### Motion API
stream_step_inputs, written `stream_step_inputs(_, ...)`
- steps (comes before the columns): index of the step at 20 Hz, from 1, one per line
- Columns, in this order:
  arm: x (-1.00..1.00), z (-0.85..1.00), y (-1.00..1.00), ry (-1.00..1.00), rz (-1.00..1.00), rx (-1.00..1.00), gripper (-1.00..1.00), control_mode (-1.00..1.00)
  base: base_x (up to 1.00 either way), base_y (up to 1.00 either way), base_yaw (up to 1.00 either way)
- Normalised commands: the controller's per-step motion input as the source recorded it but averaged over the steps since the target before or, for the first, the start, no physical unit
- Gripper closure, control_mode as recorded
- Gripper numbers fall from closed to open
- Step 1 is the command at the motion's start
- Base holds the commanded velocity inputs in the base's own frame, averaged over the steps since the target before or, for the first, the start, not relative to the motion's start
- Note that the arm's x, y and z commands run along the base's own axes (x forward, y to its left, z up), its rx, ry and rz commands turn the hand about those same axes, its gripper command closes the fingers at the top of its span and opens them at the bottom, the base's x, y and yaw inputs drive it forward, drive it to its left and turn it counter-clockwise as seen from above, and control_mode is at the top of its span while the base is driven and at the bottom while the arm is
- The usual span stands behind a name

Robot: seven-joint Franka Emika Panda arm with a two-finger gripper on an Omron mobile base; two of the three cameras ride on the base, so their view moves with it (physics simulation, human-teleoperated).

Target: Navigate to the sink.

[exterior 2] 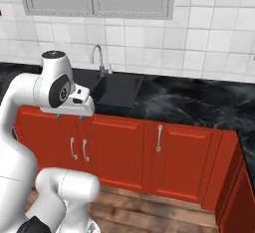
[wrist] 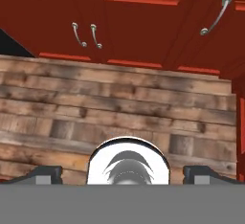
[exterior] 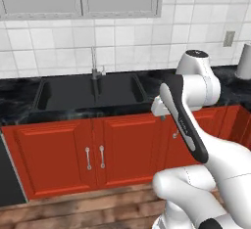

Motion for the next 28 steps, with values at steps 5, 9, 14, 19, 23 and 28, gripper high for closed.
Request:
stream_step_inputs(5, 0.0, 0.0, 0.0, 0.0, 0.0, 0.0, -1.0, 1.0, 0.87, 0.1, 0.0)
stream_step_inputs(9, 0.0, 0.0, 0.0, 0.0, 0.0, 0.0, -1.0, 1.0, 0.72, 0.26, 0.0)
stream_step_inputs(14, 0.0, 0.0, 0.0, 0.0, 0.0, 0.0, -1.0, 1.0, 0.37, 0.44, 0.0)
stream_step_inputs(19, 0.0, 0.0, 0.0, 0.0, 0.0, 0.0, -1.0, 1.0, 0.08, 0.63, 0.0)
stream_step_inputs(23, 0.0, 0.0, 0.0, 0.0, 0.0, 0.0, -1.0, 1.0, 0.42, 0.71, 0.0)
stream_step_inputs(28, 0.0, 0.0, 0.0, 0.0, 0.0, 0.0, -1.0, 1.0, 0.65, 0.5, 0.0)
